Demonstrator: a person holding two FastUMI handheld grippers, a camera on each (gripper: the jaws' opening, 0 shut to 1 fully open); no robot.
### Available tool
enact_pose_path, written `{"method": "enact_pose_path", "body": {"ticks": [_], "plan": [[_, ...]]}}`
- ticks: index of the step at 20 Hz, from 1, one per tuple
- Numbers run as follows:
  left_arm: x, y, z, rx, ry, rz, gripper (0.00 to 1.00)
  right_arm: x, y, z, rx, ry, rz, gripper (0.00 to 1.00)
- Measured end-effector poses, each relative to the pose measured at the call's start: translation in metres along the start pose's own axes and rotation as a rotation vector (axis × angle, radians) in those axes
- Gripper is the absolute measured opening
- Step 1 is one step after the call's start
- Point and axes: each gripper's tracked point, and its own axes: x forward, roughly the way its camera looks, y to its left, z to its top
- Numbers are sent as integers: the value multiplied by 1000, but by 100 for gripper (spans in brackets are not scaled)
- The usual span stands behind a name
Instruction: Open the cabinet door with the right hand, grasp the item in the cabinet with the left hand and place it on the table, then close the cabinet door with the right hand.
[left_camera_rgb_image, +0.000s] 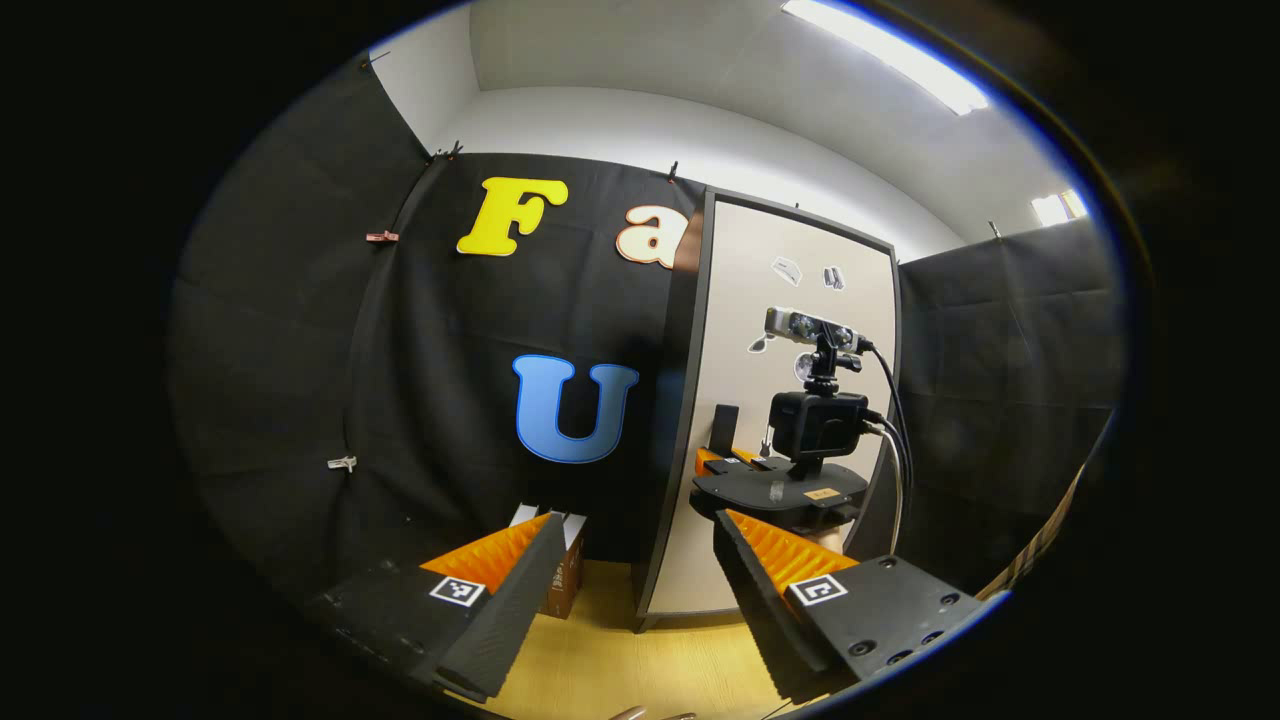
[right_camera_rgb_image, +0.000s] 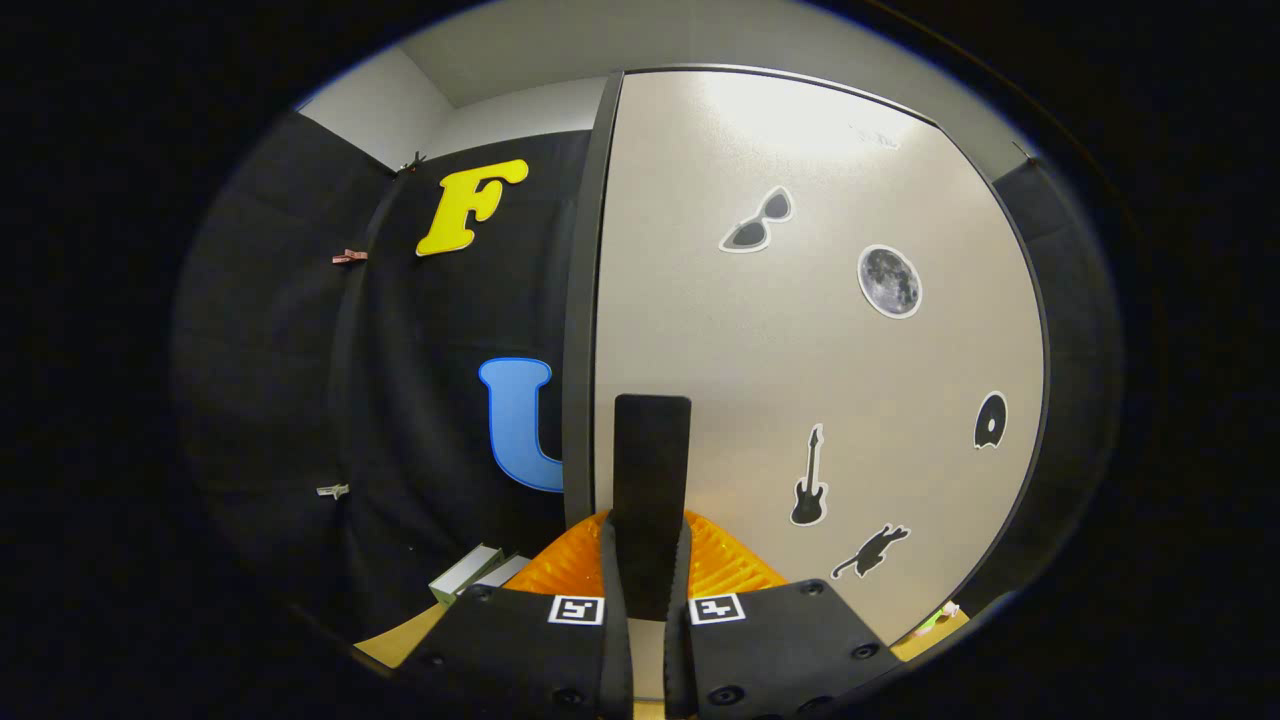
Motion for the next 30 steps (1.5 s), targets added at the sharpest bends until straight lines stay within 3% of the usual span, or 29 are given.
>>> {"method": "enact_pose_path", "body": {"ticks": [11, 16, 22, 30], "plan": [[-20, 23, 4, 4, -6, -31, 94, -31, 0, 2, 14, 8, 63, 16], [-42, -3, 12, -19, -42, -114, 94, -55, -2, 4, 14, 18, 96, 16], [-50, -19, 5, 28, -21, -155, 94, -72, -8, 8, 6, 17, 126, 16], [-44, -65, 8, 53, -36, -202, 94, -92, -15, 10, -37, 32, 233, 16]]}}
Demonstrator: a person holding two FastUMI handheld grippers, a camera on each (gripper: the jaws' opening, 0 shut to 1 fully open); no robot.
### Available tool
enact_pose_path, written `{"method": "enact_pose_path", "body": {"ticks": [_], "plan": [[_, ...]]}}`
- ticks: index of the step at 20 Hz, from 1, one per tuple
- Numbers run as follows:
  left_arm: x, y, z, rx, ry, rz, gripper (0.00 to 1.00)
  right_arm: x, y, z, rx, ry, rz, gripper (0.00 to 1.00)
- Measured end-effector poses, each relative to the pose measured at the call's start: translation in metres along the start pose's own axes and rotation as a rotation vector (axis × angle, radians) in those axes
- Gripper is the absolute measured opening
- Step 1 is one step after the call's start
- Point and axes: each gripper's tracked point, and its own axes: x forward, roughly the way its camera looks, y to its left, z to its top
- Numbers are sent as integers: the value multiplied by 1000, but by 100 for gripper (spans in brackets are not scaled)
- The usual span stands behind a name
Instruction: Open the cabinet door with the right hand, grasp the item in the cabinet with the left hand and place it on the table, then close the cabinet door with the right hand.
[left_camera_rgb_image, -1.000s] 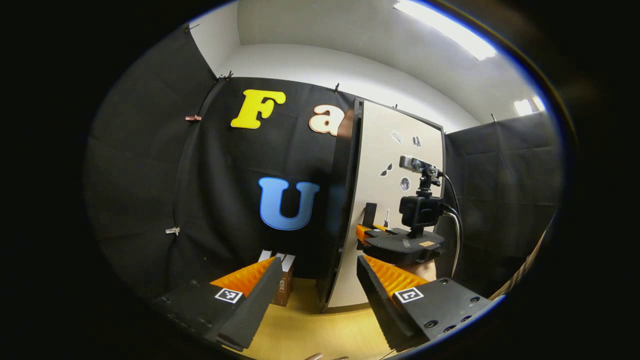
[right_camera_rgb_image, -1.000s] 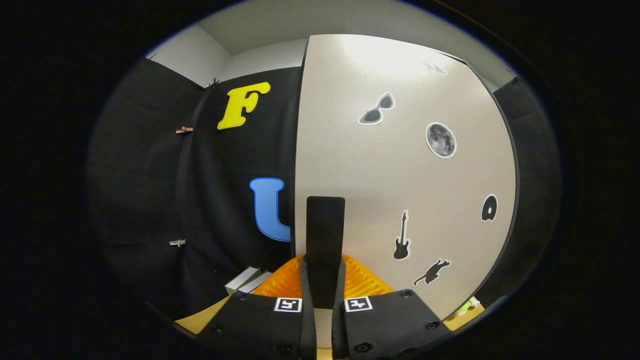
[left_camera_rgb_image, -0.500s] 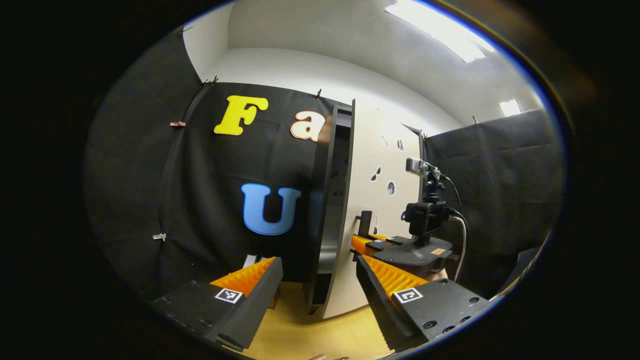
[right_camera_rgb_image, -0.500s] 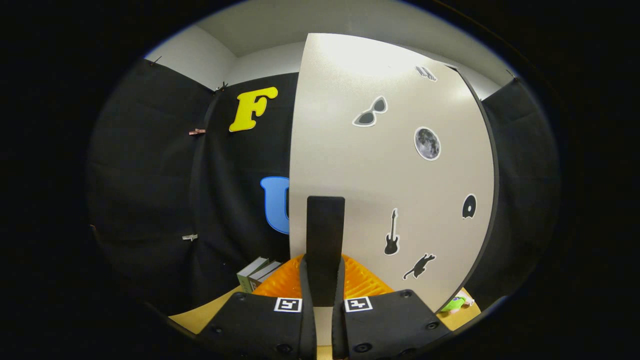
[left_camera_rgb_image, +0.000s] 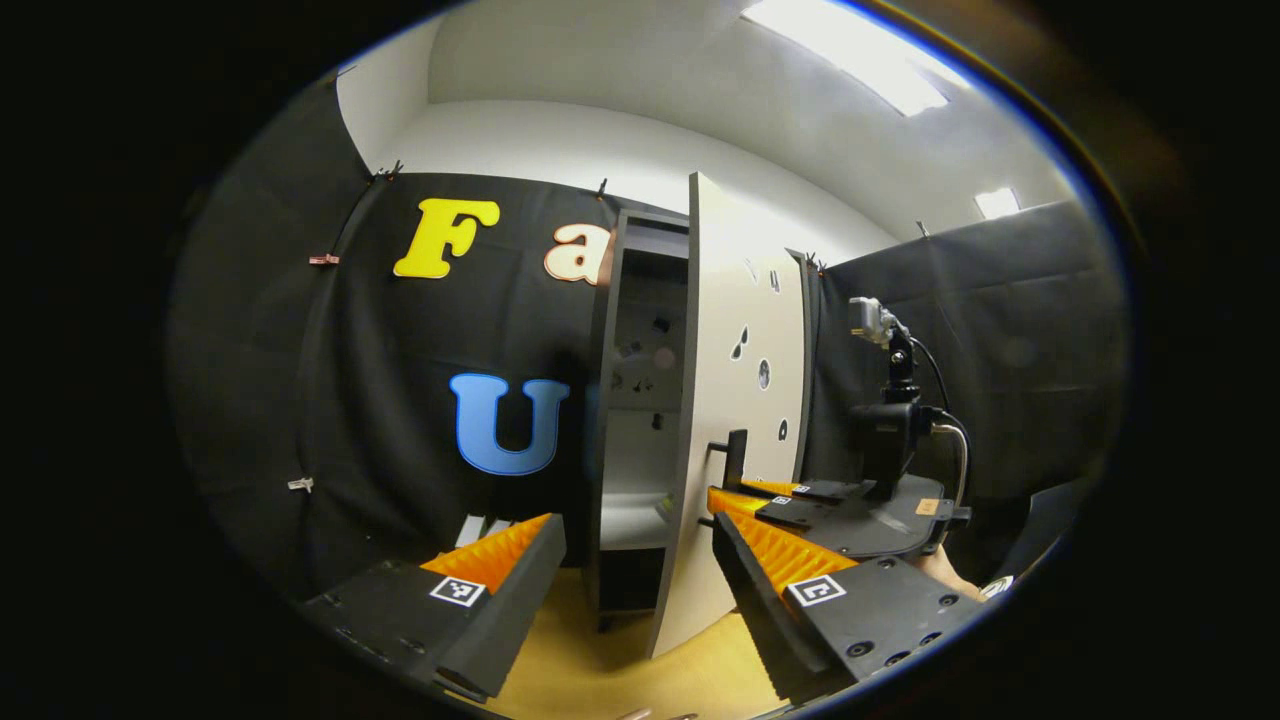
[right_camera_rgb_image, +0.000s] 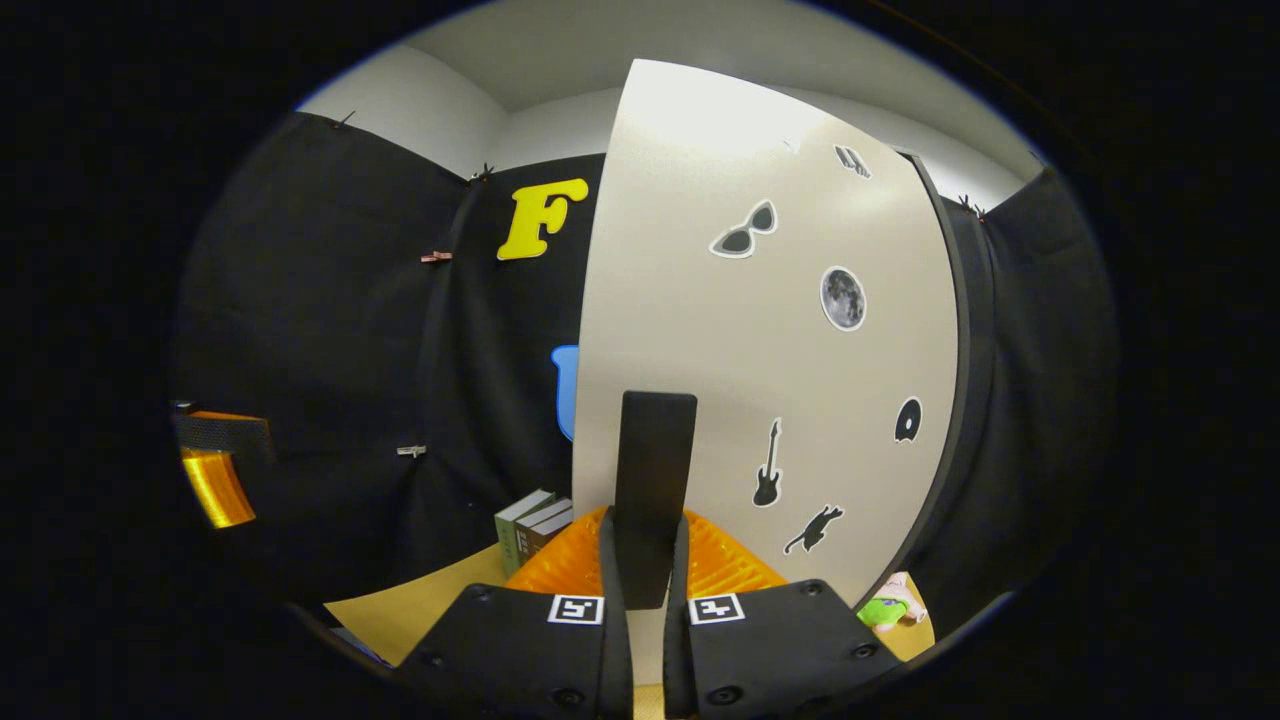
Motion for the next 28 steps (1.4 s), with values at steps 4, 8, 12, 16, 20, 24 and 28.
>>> {"method": "enact_pose_path", "body": {"ticks": [4, 8, 12, 16, 20, 24, 28], "plan": [[7, -15, -1, -10, 5, -42, 94, -9, -5, -1, 5, -1, 19, 16], [13, -22, -1, -1, 9, -60, 94, -23, -12, 0, 2, 1, 15, 16], [21, -35, -3, -1, 12, -86, 94, -30, -19, 0, 5, 4, 7, 16], [30, -51, -6, 2, 18, -121, 94, -40, -28, -1, -20, 7, -13, 16], [37, -68, -7, 6, 18, -169, 94, -49, -39, -2, -24, 11, -56, 15], [49, -87, -12, -8, 28, -217, 94, -55, -54, -1, -64, 11, -120, 14], [59, -113, -18, -20, 44, -272, 94, -81, -70, 5, -25, 14, -186, 14]]}}
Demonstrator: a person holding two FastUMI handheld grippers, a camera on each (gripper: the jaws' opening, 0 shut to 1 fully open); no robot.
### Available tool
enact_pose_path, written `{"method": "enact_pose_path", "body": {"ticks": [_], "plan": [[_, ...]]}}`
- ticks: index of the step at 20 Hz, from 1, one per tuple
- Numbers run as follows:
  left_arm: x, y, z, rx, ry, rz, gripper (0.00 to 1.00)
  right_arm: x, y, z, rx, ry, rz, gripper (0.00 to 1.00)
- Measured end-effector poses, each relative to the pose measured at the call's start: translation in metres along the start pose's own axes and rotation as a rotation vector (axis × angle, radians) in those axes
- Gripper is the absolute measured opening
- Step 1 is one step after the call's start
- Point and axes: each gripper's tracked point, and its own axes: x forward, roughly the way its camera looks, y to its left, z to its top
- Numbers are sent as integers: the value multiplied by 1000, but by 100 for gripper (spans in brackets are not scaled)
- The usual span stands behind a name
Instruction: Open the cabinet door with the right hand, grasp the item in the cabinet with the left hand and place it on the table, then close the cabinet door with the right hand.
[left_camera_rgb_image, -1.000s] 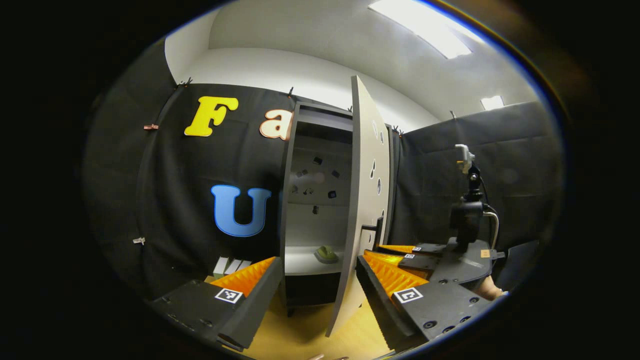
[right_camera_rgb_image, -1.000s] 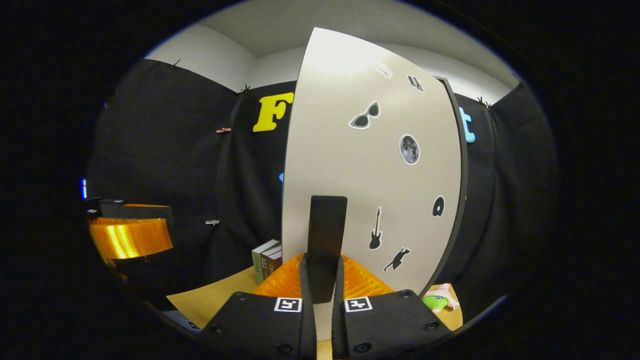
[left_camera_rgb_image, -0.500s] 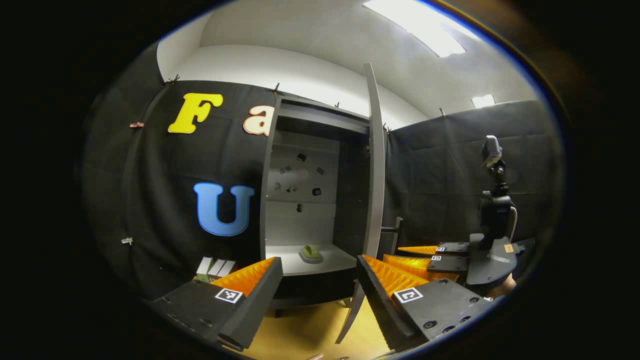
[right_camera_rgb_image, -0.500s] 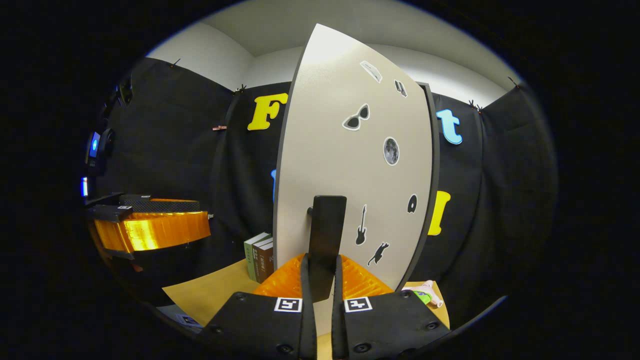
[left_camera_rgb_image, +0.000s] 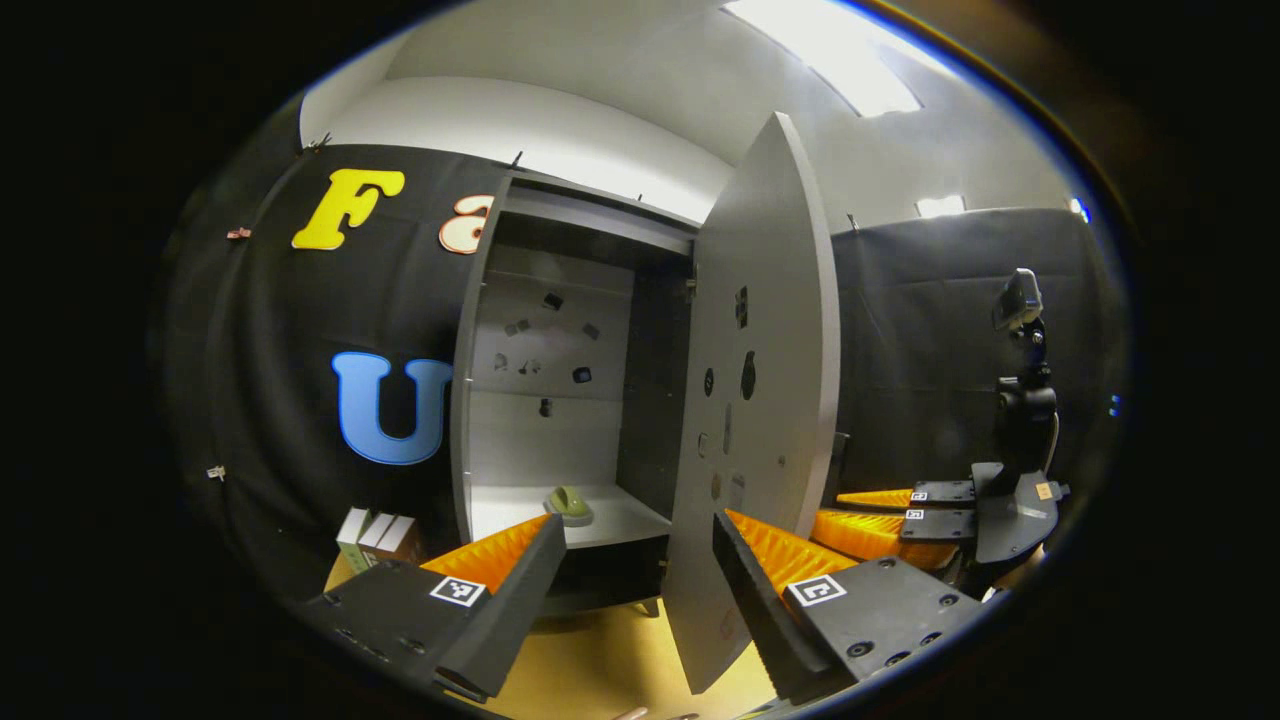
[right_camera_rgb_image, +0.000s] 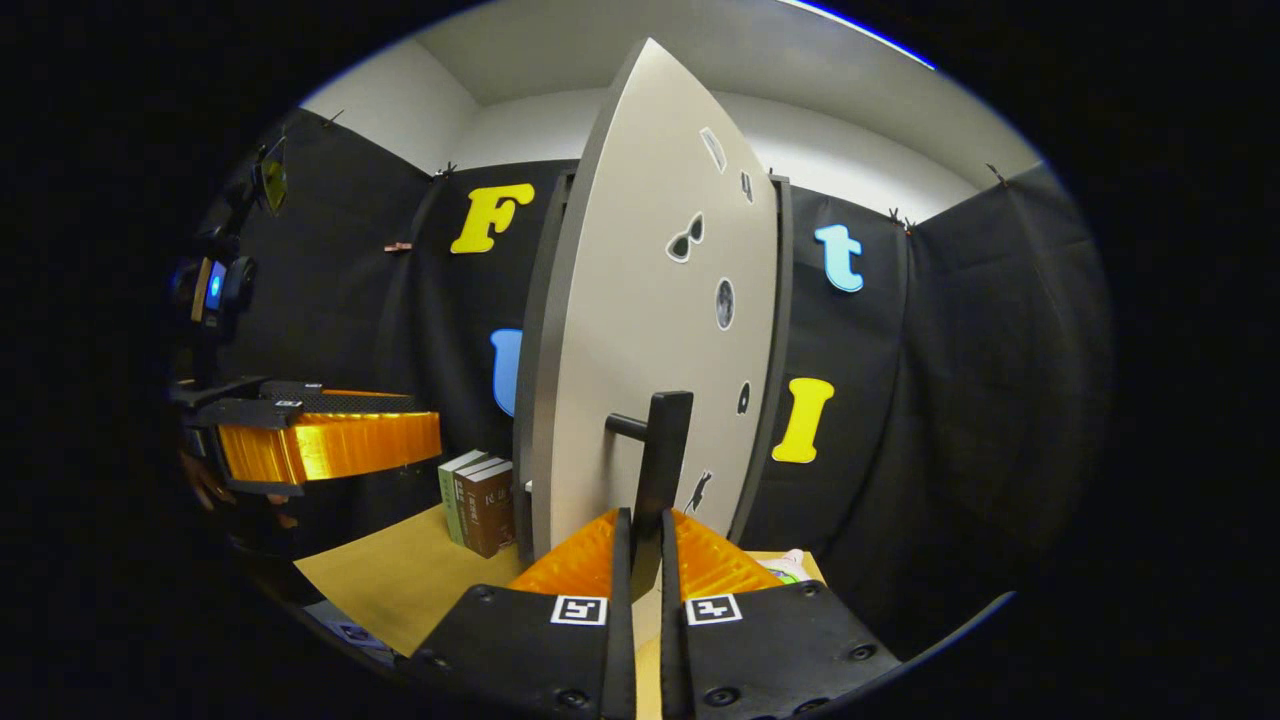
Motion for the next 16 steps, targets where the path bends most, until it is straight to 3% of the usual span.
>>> {"method": "enact_pose_path", "body": {"ticks": [7, 8, 10, 16], "plan": [[22, -22, -9, 23, 22, -39, 94, -5, -65, -17, -1, 24, -103, 13], [24, -23, -11, 18, 19, -39, 96, -5, -71, -17, 2, 25, -113, 10], [29, -26, -13, -4, 18, -43, 94, -5, -81, -18, 13, 26, -123, 13], [55, -8, -23, 28, 55, 30, 94, -10, -104, -21, 34, 24, -136, 13]]}}
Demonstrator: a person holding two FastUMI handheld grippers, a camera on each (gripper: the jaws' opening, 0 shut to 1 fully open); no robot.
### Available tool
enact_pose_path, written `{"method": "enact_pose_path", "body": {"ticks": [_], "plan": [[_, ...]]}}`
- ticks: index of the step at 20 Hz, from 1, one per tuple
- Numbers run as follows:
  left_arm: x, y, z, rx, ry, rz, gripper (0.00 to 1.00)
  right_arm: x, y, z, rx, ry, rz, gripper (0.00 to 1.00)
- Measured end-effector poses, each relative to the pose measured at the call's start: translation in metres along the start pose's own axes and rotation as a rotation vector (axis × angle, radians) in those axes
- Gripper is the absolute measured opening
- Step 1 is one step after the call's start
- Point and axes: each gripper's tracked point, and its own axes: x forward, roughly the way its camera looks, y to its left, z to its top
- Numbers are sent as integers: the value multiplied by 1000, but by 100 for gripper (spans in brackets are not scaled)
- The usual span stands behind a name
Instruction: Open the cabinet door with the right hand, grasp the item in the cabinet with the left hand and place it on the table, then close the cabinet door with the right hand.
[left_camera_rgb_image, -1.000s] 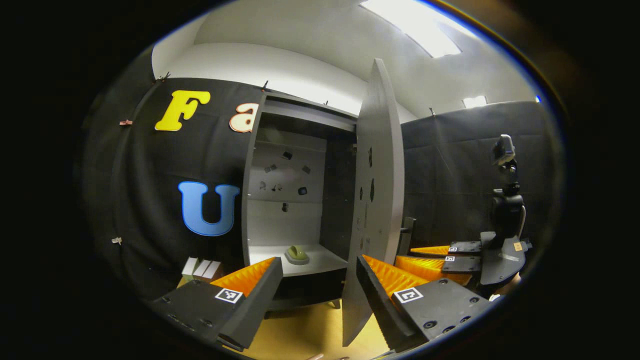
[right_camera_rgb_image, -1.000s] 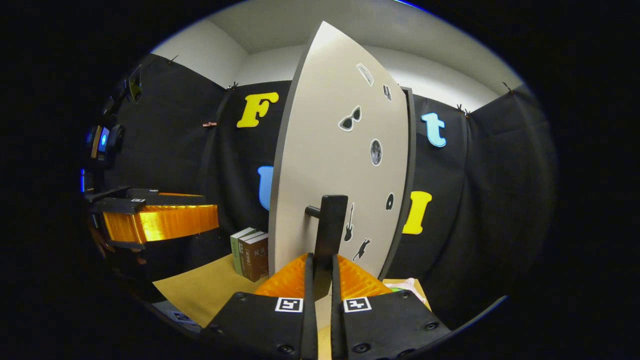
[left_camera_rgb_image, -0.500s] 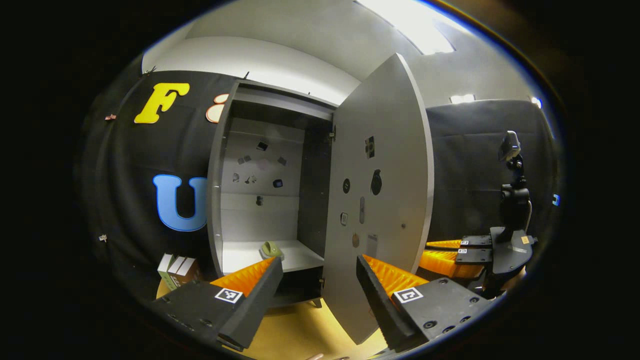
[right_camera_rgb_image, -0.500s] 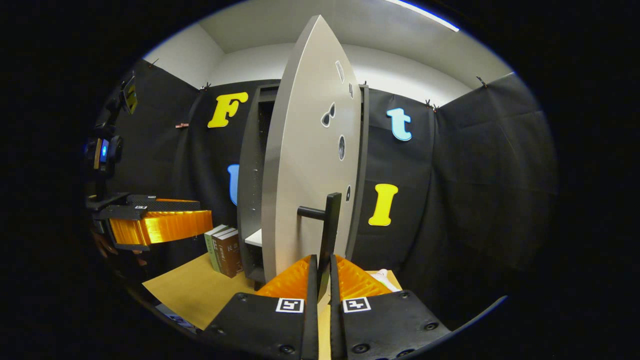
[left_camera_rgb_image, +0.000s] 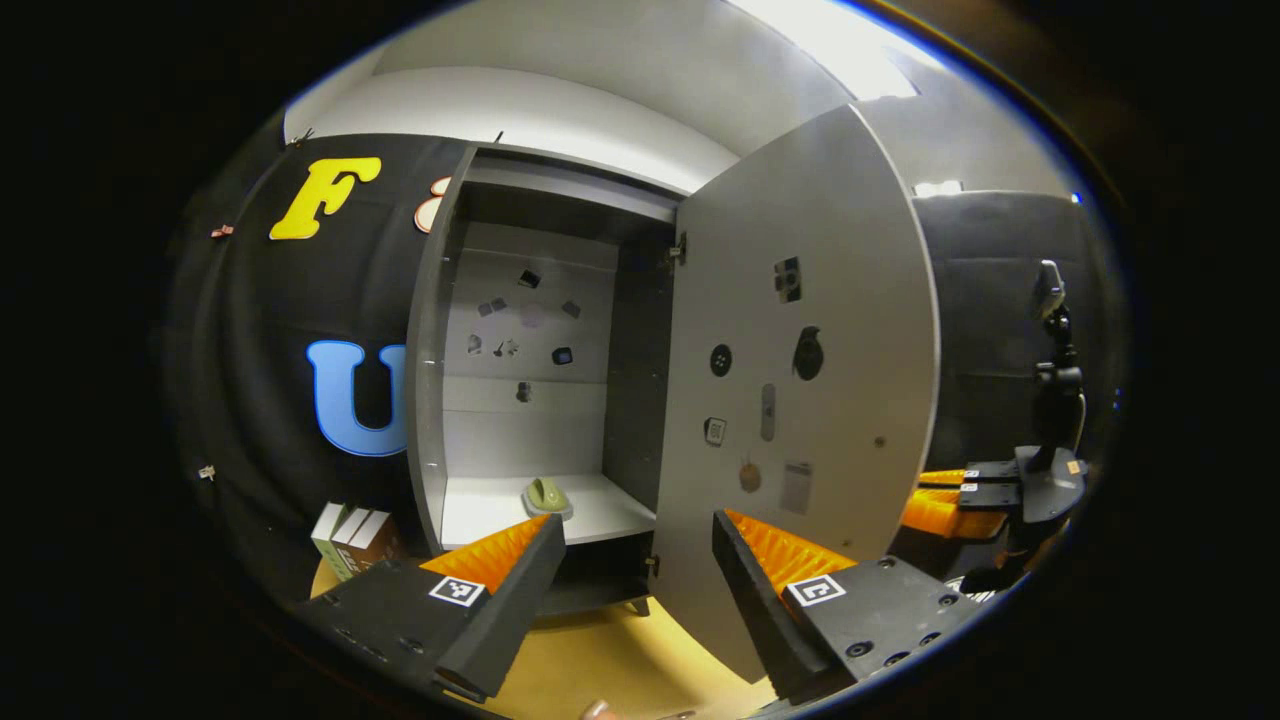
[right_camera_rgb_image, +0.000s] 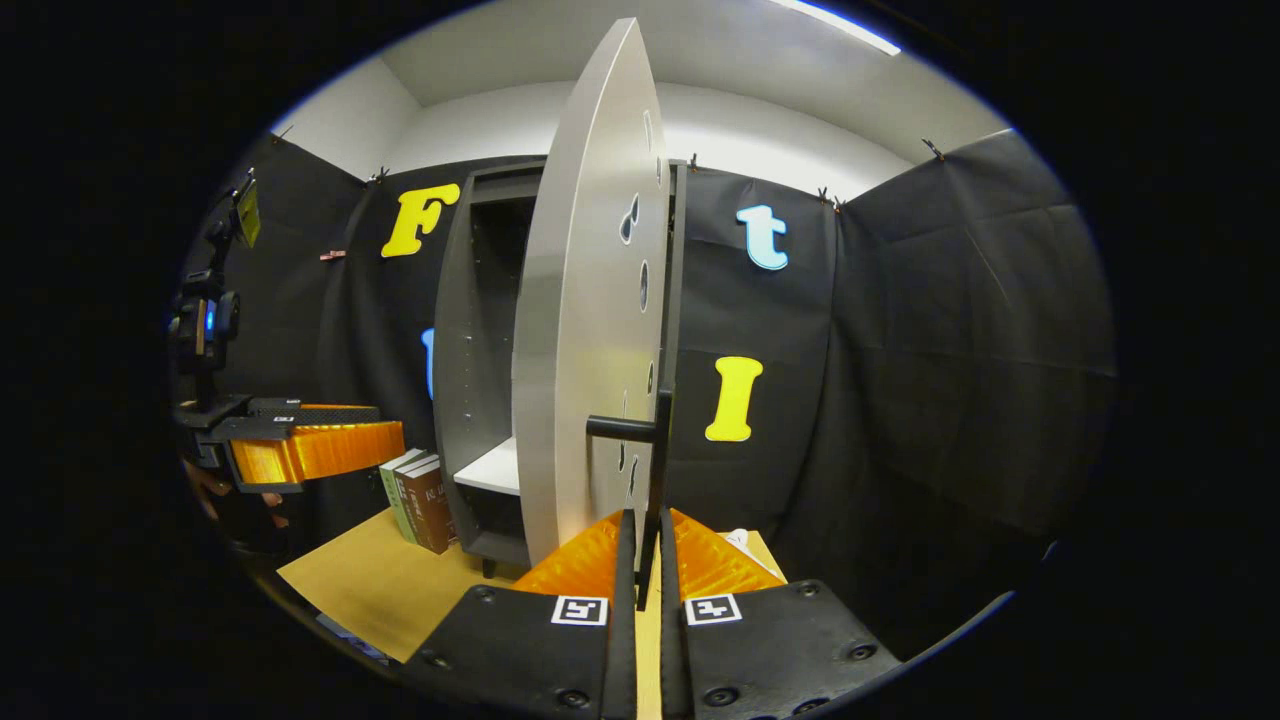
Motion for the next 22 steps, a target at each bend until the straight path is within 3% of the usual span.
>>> {"method": "enact_pose_path", "body": {"ticks": [8, 12, 17, 18, 22], "plan": [[58, 9, -5, 30, 17, 55, 94, -6, -41, 8, 20, -27, -33, 11], [89, 9, -8, 49, 32, 66, 94, -14, -35, 8, 114, -16, 54, 10], [135, 31, -22, 12, 75, 169, 94, -36, -55, 7, 122, -25, 113, 10], [146, 35, -27, 10, 96, 183, 94, -40, -64, 6, 119, -31, 107, 10], [185, 53, -44, -10, 161, 196, 94, -33, -130, -18, 80, -4, -40, 10]]}}
